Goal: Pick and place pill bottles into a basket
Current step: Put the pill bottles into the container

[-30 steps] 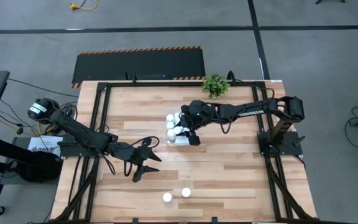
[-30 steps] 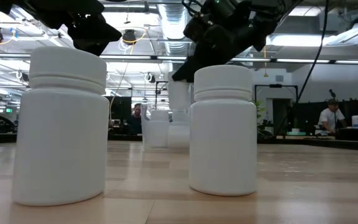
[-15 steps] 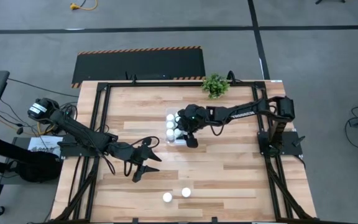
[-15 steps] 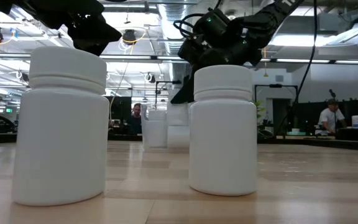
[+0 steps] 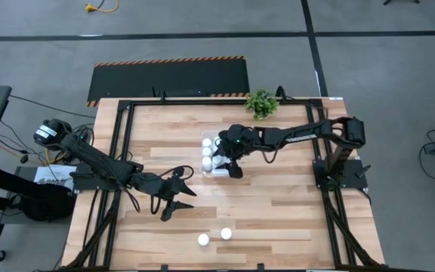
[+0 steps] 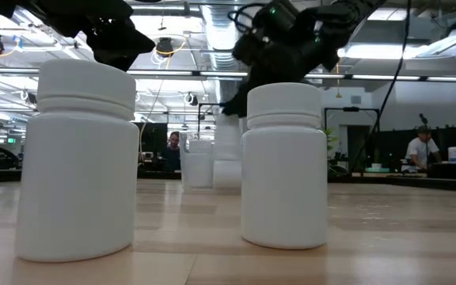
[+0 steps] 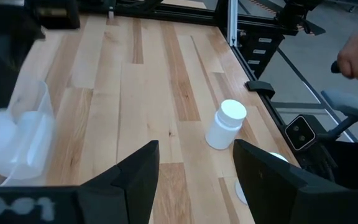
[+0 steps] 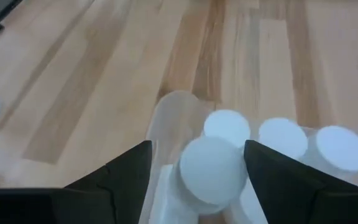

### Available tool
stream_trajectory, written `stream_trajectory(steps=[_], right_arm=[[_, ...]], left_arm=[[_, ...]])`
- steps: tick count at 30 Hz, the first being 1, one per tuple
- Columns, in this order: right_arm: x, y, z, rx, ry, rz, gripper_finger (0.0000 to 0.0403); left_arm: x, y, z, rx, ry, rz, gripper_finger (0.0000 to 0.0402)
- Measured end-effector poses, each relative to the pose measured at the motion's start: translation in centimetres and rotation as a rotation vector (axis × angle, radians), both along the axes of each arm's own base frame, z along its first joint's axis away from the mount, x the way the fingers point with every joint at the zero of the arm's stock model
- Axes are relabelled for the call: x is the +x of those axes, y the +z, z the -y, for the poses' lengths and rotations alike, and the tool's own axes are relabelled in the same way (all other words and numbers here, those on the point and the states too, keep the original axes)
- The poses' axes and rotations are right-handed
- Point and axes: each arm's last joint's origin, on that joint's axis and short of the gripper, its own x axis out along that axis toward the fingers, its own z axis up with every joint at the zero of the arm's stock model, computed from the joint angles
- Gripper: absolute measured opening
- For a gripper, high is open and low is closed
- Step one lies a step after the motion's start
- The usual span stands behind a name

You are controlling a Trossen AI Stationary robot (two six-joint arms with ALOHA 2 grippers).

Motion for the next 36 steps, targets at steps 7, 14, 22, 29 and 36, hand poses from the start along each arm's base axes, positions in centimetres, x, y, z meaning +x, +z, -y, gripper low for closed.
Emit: stream_trajectory(steps=[7,14,22,29,36], right_arm=[[-2.9,4.5,-0.2,-0.051,-0.037,-0.006,0.0250],[-7.2,8.1,-0.8,0.019,-0.101,-0.090,0.0250],[-8.6,7.3,-5.5,0.133,-0.052,-0.245,0.0250],[-7.9,3.7,-11.5,0.153,0.009,-0.291,0.0250],[-7.0,0.6,-17.2,0.055,-0.011,-0.246,0.0250]], left_arm=[[0.0,0.1,0.0,0.003,0.002,0.008,0.0194],[0.0,0.1,0.0,0.020,-0.006,0.018,0.0194],[0.0,0.1,0.0,0.044,-0.016,0.025,0.0194],[0.1,0.1,0.0,0.046,-0.024,0.030,0.0194],[0.1,0.2,0.0,0.046,-0.025,0.030,0.0194]])
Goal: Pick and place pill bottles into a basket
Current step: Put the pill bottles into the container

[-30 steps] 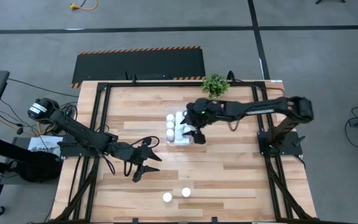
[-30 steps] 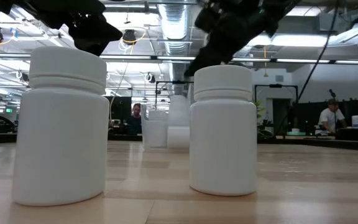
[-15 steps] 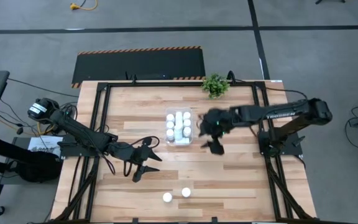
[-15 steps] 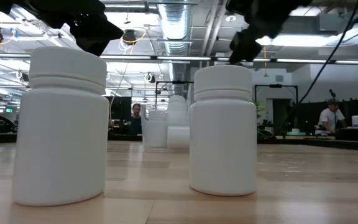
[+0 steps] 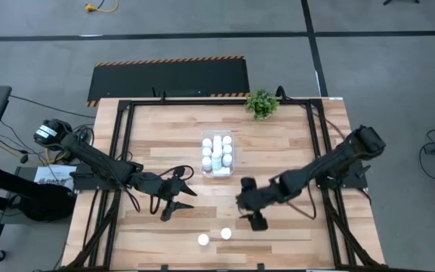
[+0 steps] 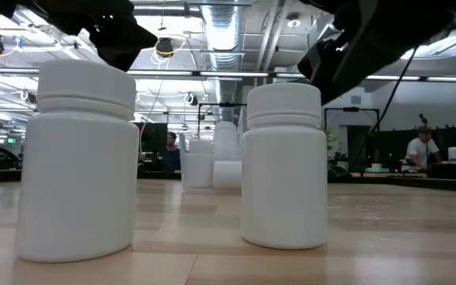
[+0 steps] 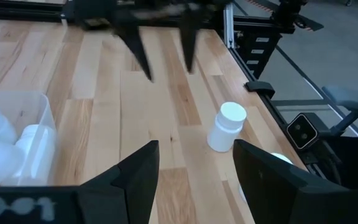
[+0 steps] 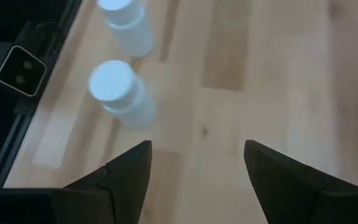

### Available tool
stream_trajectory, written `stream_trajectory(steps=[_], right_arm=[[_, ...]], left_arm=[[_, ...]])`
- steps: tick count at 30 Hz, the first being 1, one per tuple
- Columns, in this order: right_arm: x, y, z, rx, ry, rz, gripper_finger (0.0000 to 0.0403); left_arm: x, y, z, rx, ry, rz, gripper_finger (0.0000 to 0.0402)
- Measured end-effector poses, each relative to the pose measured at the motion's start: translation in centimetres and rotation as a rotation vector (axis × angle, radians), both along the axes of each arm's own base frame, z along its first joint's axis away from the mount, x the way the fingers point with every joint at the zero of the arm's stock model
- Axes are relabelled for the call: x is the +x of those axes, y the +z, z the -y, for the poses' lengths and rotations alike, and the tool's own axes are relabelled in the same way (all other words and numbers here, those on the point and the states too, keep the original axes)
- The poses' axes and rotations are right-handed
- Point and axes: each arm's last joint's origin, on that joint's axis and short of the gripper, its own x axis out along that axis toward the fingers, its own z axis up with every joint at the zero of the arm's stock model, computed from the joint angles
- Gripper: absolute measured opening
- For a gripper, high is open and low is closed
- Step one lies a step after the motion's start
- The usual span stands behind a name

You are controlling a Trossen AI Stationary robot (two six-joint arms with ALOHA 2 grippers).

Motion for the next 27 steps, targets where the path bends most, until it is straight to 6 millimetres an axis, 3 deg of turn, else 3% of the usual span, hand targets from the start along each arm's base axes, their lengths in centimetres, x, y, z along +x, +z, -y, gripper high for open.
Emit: stream_trajectory(steps=[6,13,19,27], right_arm=[[0.6,-2.4,-2.9,0.026,-0.020,0.019,0.0250],[1.1,-4.5,-3.8,0.062,-0.064,-0.027,0.0250],[1.6,-4.7,-4.5,0.069,-0.052,-0.034,0.0250],[2.0,-3.3,-5.8,0.161,-0.009,-0.033,0.0251]], left_arm=[[0.0,0.0,0.0,-0.001,0.000,0.002,0.0194],[0.0,0.0,0.0,-0.005,0.002,-0.001,0.0194],[0.0,0.0,0.0,-0.006,0.003,-0.002,0.0194],[0.0,0.0,0.0,-0.010,0.005,-0.003,0.0194]])
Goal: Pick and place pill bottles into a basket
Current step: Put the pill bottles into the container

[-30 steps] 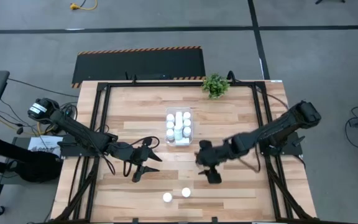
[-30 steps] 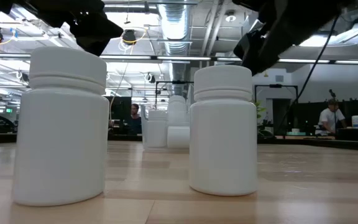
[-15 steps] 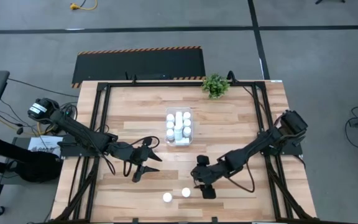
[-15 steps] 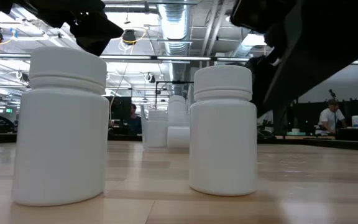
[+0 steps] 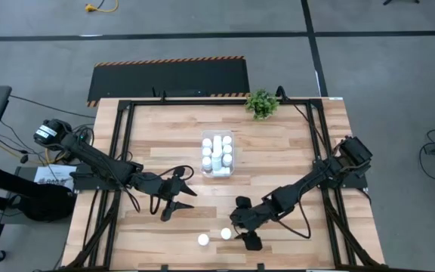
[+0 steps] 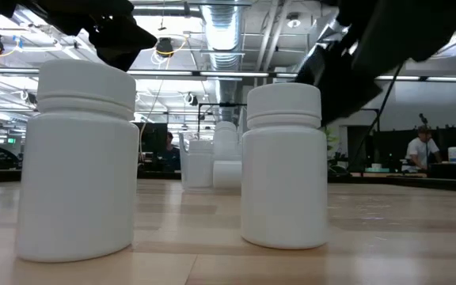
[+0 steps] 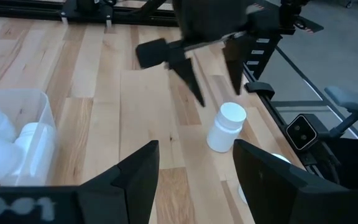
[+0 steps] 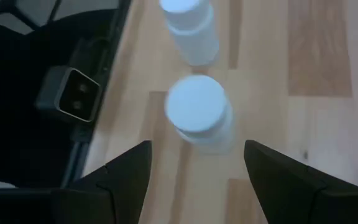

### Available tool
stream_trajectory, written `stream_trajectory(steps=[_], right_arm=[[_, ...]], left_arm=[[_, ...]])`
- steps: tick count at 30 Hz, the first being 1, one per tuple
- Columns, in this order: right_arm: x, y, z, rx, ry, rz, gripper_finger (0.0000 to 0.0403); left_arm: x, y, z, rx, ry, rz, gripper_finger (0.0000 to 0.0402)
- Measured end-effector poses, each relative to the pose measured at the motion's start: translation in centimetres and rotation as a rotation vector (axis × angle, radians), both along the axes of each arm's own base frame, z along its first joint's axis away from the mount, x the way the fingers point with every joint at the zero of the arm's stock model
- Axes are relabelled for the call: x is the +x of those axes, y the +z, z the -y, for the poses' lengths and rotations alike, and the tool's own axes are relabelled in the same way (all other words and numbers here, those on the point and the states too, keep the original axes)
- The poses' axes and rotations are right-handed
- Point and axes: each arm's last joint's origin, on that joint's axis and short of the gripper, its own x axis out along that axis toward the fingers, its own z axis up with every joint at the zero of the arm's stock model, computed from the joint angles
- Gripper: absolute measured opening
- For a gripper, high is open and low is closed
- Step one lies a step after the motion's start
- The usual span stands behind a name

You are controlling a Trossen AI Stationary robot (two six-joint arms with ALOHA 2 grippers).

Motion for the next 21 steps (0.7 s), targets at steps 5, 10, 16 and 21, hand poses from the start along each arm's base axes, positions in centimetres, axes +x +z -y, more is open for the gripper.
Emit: stream_trajectory(steps=[5,10,16,21], right_arm=[[0.23,0.70,-0.44,-0.003,0.026,0.029,0.0251],[0.32,0.76,-0.37,-0.022,0.039,0.041,0.0251],[0.59,0.73,0.05,-0.039,0.044,0.052,0.0251],[0.75,0.76,0.25,-0.047,0.049,0.062,0.0251]], left_arm=[[0.00,0.00,0.00,0.000,0.000,0.000,0.0194],[0.00,0.00,0.01,0.000,0.000,0.000,0.0194],[0.00,0.00,0.00,0.000,0.000,0.000,0.0194],[0.00,0.00,0.01,0.000,0.000,0.000,0.0194]])
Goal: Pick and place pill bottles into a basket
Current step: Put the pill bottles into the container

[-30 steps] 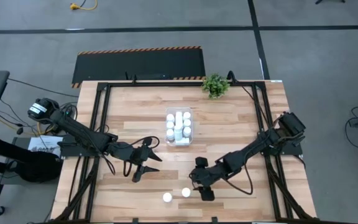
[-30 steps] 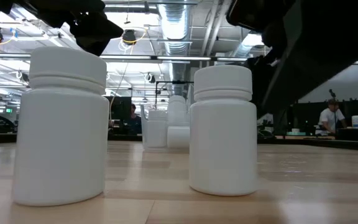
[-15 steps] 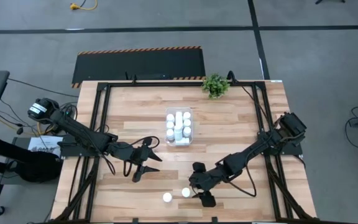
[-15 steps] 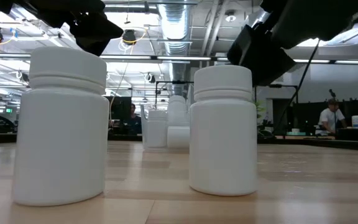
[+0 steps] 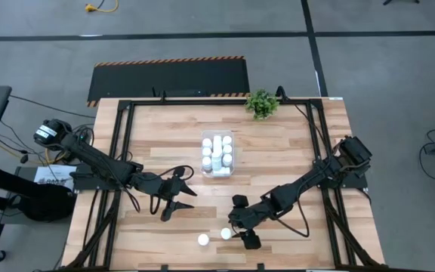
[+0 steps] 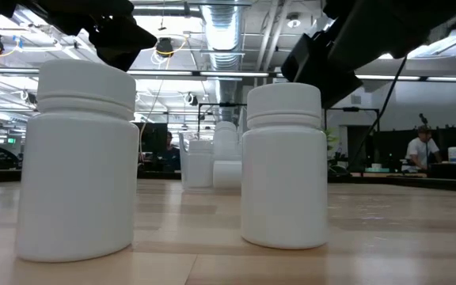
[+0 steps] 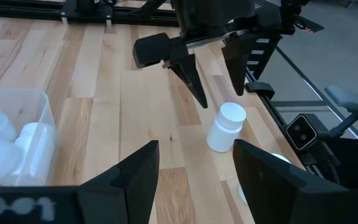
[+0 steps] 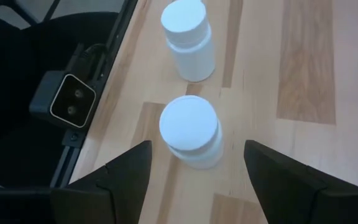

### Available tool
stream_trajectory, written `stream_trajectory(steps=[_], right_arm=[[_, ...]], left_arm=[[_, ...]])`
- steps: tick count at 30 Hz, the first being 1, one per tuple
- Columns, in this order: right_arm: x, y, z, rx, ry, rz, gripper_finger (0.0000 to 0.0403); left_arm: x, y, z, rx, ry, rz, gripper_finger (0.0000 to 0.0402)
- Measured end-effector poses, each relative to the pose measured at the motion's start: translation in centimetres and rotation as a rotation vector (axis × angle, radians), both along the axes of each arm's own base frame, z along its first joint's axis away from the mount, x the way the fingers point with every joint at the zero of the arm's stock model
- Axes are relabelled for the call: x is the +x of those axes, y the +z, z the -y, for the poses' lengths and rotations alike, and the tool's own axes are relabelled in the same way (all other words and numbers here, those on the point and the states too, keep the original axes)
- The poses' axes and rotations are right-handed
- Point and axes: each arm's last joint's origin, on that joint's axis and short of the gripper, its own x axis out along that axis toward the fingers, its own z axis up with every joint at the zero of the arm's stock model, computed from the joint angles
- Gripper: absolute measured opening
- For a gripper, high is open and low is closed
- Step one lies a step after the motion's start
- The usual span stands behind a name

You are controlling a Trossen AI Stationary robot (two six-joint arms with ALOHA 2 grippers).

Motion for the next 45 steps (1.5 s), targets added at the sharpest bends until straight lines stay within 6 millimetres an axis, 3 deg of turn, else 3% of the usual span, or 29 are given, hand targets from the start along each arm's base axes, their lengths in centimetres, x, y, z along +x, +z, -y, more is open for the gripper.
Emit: stream_trajectory(steps=[15,25,41,45], right_arm=[[0.1,0.1,-0.1,0.000,0.016,0.028,0.0250],[0.8,-1.9,-0.6,-0.019,0.048,0.029,0.0250],[1.1,-1.5,-0.7,-0.028,0.081,0.092,0.0250],[1.5,-2.8,-0.8,-0.029,0.086,0.093,0.0250]], left_arm=[[0.0,0.0,0.0,-0.007,0.003,-0.002,0.0195],[0.0,0.0,0.0,-0.011,0.006,-0.008,0.0194],[0.0,-0.1,0.0,-0.020,0.010,-0.014,0.0195],[0.0,-0.1,0.0,-0.020,0.010,-0.015,0.0195]])
